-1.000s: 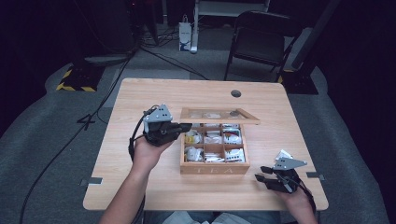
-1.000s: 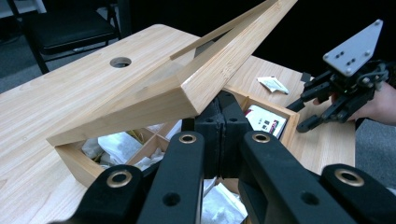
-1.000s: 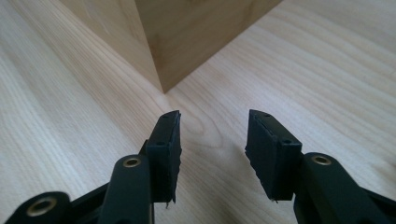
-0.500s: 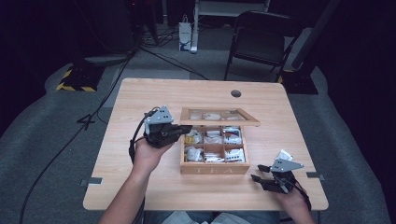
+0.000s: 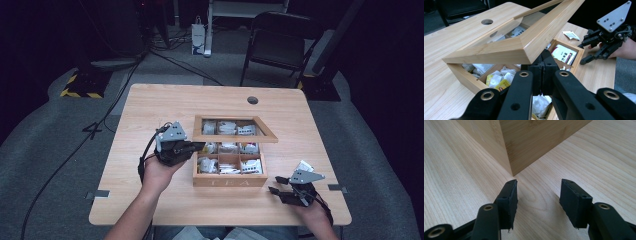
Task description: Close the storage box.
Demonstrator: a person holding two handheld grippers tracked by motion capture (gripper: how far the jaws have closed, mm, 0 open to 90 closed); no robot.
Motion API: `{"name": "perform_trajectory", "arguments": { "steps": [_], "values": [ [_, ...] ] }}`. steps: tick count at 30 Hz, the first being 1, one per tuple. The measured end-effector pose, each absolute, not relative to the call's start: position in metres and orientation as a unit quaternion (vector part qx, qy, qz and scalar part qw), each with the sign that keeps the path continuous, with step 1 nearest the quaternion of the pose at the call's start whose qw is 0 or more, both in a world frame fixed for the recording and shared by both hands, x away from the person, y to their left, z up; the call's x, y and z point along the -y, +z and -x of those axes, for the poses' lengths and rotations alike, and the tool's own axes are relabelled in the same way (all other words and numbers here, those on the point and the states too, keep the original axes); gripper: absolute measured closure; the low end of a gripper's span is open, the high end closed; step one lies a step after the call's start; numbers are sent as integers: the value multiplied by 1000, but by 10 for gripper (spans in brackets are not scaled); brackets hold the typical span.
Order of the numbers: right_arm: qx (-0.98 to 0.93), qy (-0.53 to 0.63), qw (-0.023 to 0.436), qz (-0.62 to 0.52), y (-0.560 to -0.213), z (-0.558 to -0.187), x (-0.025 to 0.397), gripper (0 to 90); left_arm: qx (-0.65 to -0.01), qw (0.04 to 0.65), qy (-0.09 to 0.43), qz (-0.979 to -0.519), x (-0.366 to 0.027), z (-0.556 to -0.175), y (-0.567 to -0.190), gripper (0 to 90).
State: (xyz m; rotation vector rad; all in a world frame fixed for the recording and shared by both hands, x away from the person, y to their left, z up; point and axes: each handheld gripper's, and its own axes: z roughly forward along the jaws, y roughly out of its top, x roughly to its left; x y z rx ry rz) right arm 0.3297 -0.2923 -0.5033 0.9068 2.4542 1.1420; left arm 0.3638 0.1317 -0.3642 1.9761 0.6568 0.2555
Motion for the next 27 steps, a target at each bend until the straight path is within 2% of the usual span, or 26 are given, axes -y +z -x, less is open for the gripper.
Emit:
{"name": "perform_trajectory", "arguments": {
  "steps": [27],
  "values": [
    [-850,395,146,-317,-503,-330,291,485,-280,473,87,-831,-140,-347,-381,874]
  ]
}}
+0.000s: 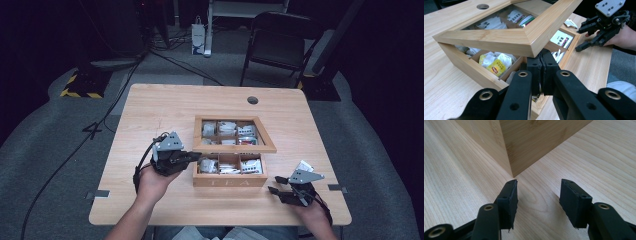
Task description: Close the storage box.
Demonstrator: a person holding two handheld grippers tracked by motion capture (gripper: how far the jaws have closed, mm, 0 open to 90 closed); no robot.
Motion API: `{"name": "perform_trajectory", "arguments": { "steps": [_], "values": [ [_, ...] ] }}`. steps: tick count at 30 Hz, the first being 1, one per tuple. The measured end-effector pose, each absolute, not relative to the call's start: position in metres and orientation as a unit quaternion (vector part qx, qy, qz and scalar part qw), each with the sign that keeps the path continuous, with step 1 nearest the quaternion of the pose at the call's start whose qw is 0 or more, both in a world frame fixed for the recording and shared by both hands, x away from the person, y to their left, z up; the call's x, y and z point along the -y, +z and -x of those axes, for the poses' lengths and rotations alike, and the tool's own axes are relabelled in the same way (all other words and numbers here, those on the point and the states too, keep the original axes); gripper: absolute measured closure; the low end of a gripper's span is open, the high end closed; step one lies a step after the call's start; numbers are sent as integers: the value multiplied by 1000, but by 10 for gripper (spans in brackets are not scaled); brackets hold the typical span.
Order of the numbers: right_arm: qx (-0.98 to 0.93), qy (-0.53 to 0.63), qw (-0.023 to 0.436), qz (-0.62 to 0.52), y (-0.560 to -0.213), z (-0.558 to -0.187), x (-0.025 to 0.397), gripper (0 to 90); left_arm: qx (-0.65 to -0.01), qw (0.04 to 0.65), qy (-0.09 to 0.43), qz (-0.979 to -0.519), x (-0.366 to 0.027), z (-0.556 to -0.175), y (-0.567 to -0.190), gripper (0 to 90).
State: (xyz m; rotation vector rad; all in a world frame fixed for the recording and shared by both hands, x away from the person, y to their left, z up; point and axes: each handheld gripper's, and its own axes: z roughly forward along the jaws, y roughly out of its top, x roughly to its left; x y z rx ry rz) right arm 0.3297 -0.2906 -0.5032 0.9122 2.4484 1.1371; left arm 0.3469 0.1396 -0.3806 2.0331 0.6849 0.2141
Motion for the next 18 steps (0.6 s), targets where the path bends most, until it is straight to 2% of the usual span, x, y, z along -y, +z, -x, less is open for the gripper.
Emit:
{"name": "perform_trajectory", "arguments": {
  "steps": [18],
  "values": [
    [-850,395,145,-315,-503,-330,289,498,-291,439,83,-846,-137,-339,-398,870]
  ]
}}
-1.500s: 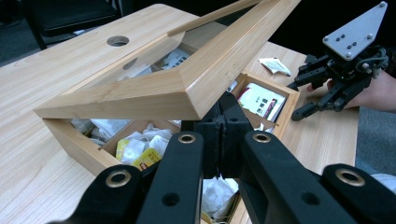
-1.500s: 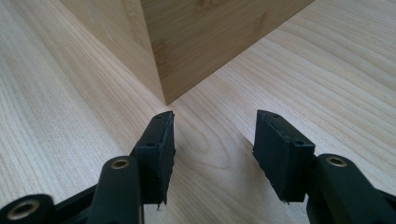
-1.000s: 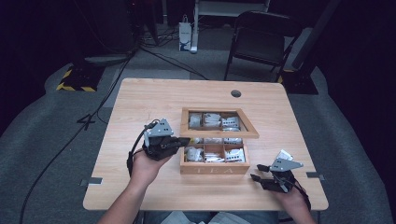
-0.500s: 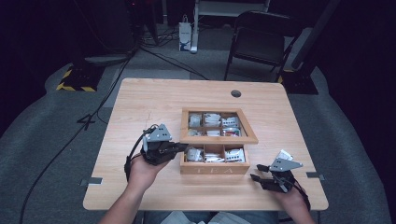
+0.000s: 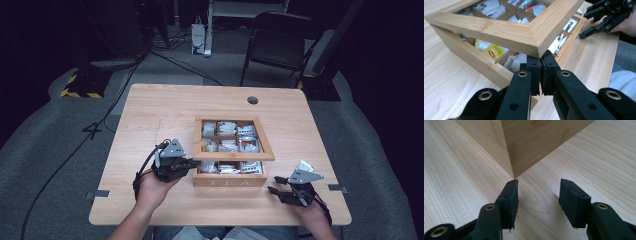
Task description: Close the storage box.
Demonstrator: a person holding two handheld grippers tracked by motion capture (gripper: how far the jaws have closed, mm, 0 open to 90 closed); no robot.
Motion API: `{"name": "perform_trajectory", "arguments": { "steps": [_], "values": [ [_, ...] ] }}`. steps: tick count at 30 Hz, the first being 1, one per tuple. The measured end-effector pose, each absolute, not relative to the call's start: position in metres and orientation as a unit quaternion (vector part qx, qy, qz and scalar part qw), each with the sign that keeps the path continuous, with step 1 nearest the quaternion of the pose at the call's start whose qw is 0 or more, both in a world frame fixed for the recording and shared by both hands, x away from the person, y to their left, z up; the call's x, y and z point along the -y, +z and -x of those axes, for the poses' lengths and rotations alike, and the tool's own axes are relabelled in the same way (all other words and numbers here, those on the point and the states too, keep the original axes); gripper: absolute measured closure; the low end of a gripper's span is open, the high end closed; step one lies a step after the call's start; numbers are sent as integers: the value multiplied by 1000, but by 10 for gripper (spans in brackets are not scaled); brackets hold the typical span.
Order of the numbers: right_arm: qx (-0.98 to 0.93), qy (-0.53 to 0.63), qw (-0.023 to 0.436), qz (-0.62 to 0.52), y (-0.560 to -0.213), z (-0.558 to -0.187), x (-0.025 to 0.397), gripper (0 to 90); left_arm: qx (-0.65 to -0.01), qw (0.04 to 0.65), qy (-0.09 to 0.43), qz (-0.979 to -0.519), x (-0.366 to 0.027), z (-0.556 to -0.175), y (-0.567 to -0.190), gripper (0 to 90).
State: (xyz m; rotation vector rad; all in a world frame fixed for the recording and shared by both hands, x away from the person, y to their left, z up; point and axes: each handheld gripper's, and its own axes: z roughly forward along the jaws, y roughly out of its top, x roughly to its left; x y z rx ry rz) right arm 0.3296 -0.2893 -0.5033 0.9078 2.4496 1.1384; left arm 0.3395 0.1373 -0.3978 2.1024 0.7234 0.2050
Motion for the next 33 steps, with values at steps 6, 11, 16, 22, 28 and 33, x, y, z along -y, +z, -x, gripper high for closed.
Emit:
{"name": "perform_trajectory", "arguments": {
  "steps": [6,11,16,22,28,33],
  "values": [
    [-850,396,144,-315,-503,-330,289,503,-295,419,82,-855,-136,-338,-403,868],
    [-851,396,144,-314,-503,-330,288,507,-294,402,79,-864,-134,-338,-407,856],
    [-850,396,144,-315,-503,-330,288,507,-297,398,74,-865,-134,-338,-407,854],
    [-851,396,144,-312,-503,-330,288,509,-300,392,71,-866,-134,-336,-410,851],
    [-852,396,143,-311,-503,-330,288,510,-299,378,70,-873,-135,-334,-413,840],
    [-851,397,143,-312,-503,-330,288,510,-301,364,74,-878,-134,-332,-412,834]
  ]
}}
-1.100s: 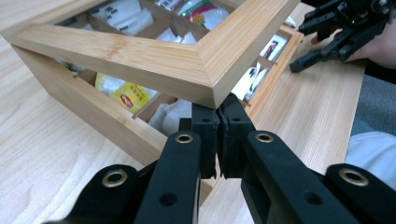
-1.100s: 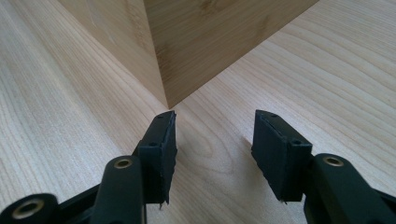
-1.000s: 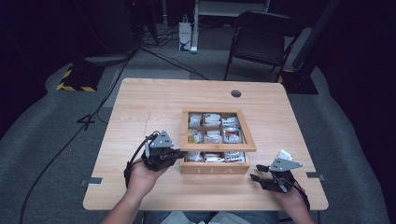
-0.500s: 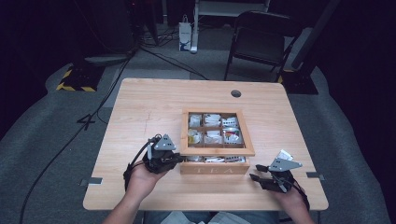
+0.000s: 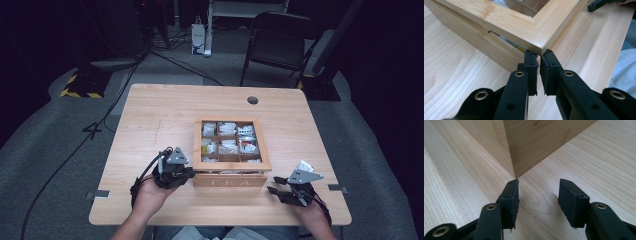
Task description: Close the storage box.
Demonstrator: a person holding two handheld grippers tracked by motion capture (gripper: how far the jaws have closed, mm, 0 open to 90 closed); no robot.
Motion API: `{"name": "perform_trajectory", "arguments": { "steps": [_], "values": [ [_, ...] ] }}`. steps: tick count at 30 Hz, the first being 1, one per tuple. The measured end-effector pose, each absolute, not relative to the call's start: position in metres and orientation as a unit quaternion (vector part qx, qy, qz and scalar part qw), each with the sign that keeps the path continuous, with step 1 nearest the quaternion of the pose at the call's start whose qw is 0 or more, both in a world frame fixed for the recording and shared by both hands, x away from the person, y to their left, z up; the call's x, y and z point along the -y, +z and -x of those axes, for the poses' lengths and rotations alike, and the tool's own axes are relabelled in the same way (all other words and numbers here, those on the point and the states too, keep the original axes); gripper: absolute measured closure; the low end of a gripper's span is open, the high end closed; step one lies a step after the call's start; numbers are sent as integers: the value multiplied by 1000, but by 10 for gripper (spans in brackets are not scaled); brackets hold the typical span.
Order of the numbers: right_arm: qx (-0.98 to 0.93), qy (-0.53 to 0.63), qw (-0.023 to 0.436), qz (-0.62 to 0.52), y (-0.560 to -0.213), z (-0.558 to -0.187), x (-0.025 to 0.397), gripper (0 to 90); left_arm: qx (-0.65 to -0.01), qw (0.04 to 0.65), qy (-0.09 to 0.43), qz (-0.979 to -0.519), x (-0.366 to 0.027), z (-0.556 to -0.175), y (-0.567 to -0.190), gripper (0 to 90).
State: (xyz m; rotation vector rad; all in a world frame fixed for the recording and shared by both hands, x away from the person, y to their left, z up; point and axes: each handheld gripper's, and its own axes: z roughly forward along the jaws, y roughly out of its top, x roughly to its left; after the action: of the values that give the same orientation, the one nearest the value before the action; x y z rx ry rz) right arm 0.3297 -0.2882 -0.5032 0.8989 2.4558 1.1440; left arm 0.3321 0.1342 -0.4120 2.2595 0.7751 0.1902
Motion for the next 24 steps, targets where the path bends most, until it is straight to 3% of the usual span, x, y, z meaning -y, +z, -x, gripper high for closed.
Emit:
{"name": "perform_trajectory", "arguments": {
  "steps": [24],
  "values": [
    [-851,397,143,-312,-503,-330,288,512,-302,307,59,-901,-130,-332,-422,766]
  ]
}}
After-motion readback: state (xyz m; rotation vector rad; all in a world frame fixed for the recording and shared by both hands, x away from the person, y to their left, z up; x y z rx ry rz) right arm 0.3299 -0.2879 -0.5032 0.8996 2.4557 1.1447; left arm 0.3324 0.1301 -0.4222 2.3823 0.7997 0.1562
